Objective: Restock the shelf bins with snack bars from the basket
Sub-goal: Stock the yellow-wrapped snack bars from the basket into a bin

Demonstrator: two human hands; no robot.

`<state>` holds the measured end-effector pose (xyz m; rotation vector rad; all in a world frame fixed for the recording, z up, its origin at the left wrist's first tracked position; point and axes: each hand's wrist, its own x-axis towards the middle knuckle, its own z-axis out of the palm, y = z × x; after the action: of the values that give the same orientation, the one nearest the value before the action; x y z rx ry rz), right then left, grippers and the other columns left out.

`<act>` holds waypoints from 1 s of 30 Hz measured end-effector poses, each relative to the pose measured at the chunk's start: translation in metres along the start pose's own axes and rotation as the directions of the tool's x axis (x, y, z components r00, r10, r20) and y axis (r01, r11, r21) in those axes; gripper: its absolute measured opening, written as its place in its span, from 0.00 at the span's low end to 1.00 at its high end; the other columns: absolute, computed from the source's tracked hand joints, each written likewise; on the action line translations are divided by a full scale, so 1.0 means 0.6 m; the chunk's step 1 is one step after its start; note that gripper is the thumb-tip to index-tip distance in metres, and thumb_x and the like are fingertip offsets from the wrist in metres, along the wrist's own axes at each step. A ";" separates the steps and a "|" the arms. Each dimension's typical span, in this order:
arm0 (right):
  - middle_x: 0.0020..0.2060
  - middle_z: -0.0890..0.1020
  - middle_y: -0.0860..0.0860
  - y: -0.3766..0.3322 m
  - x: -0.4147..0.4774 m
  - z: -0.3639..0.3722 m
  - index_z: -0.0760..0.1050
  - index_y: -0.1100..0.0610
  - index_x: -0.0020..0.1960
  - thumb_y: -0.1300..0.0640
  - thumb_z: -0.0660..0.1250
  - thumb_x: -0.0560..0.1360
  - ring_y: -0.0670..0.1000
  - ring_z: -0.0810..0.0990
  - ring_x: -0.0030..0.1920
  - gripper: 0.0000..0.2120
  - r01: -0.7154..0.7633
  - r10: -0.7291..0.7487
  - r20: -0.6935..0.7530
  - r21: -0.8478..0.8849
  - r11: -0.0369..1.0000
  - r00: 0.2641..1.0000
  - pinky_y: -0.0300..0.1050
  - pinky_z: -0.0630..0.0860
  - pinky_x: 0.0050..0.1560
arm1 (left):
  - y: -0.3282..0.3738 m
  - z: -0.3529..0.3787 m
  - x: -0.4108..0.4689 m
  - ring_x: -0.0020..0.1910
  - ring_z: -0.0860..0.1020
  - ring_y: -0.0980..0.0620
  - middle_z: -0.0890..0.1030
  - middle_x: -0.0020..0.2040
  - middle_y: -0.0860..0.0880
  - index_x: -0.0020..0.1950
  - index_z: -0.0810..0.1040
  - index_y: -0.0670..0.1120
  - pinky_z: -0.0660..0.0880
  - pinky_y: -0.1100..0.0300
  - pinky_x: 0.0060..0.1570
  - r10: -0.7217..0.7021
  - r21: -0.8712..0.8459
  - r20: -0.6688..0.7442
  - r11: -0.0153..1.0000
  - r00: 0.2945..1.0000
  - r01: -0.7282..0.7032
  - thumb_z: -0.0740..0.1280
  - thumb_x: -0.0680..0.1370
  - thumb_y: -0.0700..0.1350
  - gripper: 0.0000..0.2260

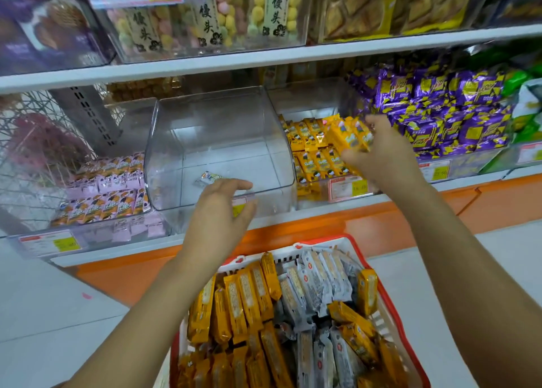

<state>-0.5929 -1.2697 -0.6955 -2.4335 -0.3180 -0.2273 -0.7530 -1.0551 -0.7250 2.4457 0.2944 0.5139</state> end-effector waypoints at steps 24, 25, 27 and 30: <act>0.56 0.78 0.59 0.044 0.082 0.065 0.76 0.61 0.58 0.56 0.56 0.80 0.61 0.76 0.57 0.14 0.037 0.201 0.418 -0.497 0.867 0.886 0.50 0.71 0.54 | -0.017 0.015 0.000 0.68 0.69 0.52 0.71 0.70 0.50 0.71 0.70 0.48 0.64 0.64 0.63 -0.015 0.157 0.158 0.988 0.987 -0.010 0.65 0.78 0.47 0.20; 0.51 0.78 0.59 0.044 0.073 0.062 0.76 0.62 0.54 0.55 0.56 0.80 0.60 0.76 0.53 0.14 0.041 0.177 0.395 -0.486 0.873 0.901 0.49 0.71 0.50 | -0.018 0.014 -0.004 0.69 0.69 0.52 0.71 0.70 0.50 0.70 0.71 0.48 0.62 0.66 0.63 0.001 0.141 0.157 0.990 0.988 -0.023 0.65 0.79 0.46 0.19; 0.43 0.77 0.59 0.041 0.045 0.061 0.76 0.63 0.46 0.54 0.56 0.80 0.60 0.77 0.47 0.15 0.069 0.064 0.298 -0.416 0.907 0.952 0.48 0.72 0.44 | -0.017 0.011 -0.018 0.67 0.71 0.54 0.74 0.67 0.51 0.67 0.75 0.48 0.61 0.70 0.61 0.038 0.073 0.119 0.996 0.992 -0.047 0.64 0.79 0.46 0.16; 0.45 0.79 0.58 0.026 -0.028 0.065 0.79 0.62 0.50 0.57 0.60 0.79 0.58 0.77 0.47 0.11 0.214 -0.215 0.016 -0.217 0.953 0.976 0.47 0.70 0.42 | -0.017 0.008 -0.050 0.52 0.77 0.55 0.80 0.52 0.53 0.53 0.80 0.48 0.70 0.71 0.49 0.050 -0.021 0.082 0.999 0.995 -0.048 0.64 0.79 0.44 0.07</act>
<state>-0.6017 -1.2594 -0.7385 -2.6113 -0.5831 -0.3849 -0.7790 -1.0594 -0.7433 2.4536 0.1946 0.4333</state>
